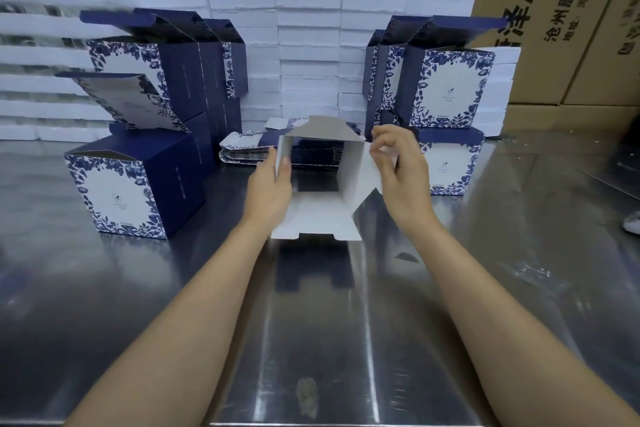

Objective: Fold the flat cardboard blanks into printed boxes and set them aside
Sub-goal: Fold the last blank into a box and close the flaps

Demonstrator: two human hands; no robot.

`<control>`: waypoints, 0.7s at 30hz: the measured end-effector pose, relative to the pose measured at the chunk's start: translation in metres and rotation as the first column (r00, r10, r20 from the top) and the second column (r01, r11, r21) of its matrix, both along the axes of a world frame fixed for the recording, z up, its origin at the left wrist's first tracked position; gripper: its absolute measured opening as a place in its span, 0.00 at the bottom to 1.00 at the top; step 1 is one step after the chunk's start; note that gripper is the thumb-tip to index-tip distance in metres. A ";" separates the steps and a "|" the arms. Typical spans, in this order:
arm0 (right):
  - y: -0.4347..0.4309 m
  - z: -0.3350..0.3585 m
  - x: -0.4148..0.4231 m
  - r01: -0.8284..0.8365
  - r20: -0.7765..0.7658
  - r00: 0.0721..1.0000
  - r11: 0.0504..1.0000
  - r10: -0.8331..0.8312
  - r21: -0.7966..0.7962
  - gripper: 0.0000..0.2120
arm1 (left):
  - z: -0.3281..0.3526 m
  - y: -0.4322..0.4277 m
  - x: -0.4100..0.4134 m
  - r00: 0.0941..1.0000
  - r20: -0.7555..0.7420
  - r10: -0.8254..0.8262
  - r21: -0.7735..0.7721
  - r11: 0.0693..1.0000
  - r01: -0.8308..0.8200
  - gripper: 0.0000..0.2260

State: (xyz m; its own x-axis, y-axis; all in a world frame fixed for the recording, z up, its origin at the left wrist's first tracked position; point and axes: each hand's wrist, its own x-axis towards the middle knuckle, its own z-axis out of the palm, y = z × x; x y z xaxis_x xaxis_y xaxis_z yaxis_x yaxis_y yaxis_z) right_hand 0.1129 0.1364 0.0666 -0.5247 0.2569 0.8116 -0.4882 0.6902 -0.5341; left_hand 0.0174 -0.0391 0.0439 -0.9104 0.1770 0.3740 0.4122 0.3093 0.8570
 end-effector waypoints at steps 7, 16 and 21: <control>0.004 -0.003 0.006 -0.144 0.271 0.960 0.950 0.067 0.276 0.16 | 0.007 0.000 -0.006 0.988 0.094 0.124 0.189 0.972 -0.141 0.20; 0.011 0.006 0.012 -0.275 0.629 0.776 0.876 -0.041 0.396 0.44 | 0.012 -0.002 -0.003 0.949 0.286 -0.131 0.407 0.914 0.004 0.19; 0.019 0.008 0.010 -0.280 0.598 0.801 0.894 0.017 0.350 0.43 | 0.012 -0.006 -0.003 0.925 0.277 -0.259 0.484 0.869 0.098 0.18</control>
